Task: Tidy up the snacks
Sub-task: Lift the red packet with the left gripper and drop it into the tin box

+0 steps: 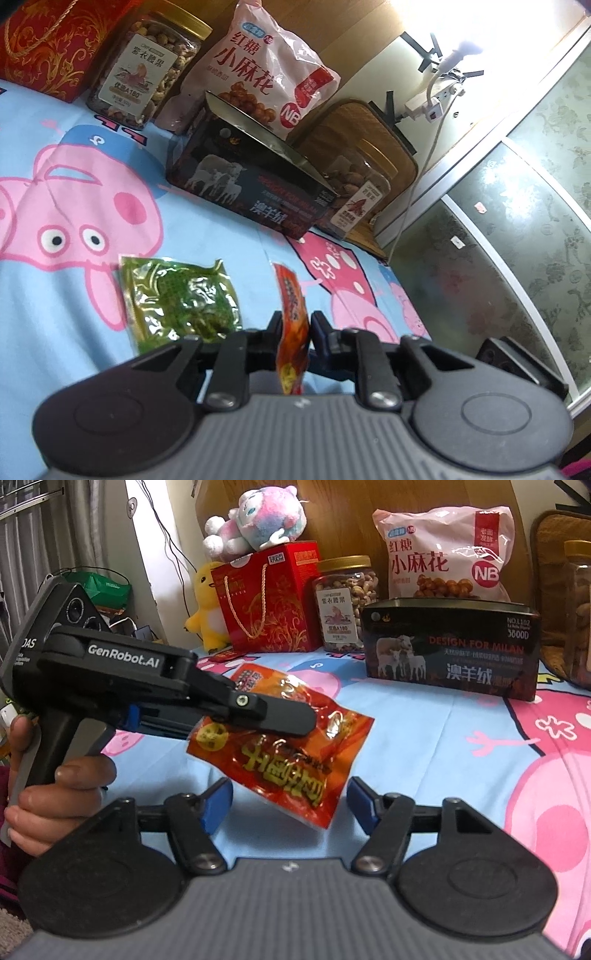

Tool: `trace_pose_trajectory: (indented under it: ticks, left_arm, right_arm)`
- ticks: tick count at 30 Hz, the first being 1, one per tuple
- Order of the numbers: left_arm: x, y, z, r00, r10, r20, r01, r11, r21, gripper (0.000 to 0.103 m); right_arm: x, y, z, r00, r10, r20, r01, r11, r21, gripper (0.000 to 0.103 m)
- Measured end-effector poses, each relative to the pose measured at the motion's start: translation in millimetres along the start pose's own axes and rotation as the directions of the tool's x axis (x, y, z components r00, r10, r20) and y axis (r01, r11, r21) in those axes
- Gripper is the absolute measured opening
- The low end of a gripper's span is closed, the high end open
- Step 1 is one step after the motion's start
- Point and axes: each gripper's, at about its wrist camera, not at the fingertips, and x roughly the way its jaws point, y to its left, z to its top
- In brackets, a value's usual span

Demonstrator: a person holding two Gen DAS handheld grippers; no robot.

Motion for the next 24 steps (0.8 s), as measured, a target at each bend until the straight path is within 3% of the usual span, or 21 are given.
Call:
trace_pose_trajectory:
  ticks: [3,7,12,15,21,24]
  left_arm:
    - [0,-2,0,1.000,-0.003,0.001,0.003,1.000,0.000,0.017]
    - [-4,-3,4,1.000,-0.007,0.015,0.007,1.000,-0.003,0.017]
    - [1,-12,22,1.000,-0.001,0.002,0.001,1.000,0.029,0.017]
    - [8,-25,43,1.000,-0.004,0.007,0.004,0.997,0.075,0.017]
    - [38,-45,112,0.998,0.000,0.065,-0.010,0.988,0.155,0.018]
    - [64,-45,147,0.995,0.045,0.094,-0.061,0.982,0.176,0.019]
  right_arm:
    - [-2,1,0,1.000,-0.005,0.014,0.005,1.000,-0.006,0.067]
    - [-4,0,-1,0.999,-0.010,0.031,0.010,1.000,0.000,0.049]
    - [-10,-4,4,0.997,-0.023,0.078,0.022,1.000,0.017,0.041]
    - [-15,-11,22,0.992,-0.046,0.117,0.044,0.999,0.022,0.041]
    - [-11,-33,84,0.967,-0.147,0.209,0.165,0.983,-0.074,0.041]
    - [9,-63,116,0.962,-0.178,0.208,0.192,0.980,-0.047,0.041]
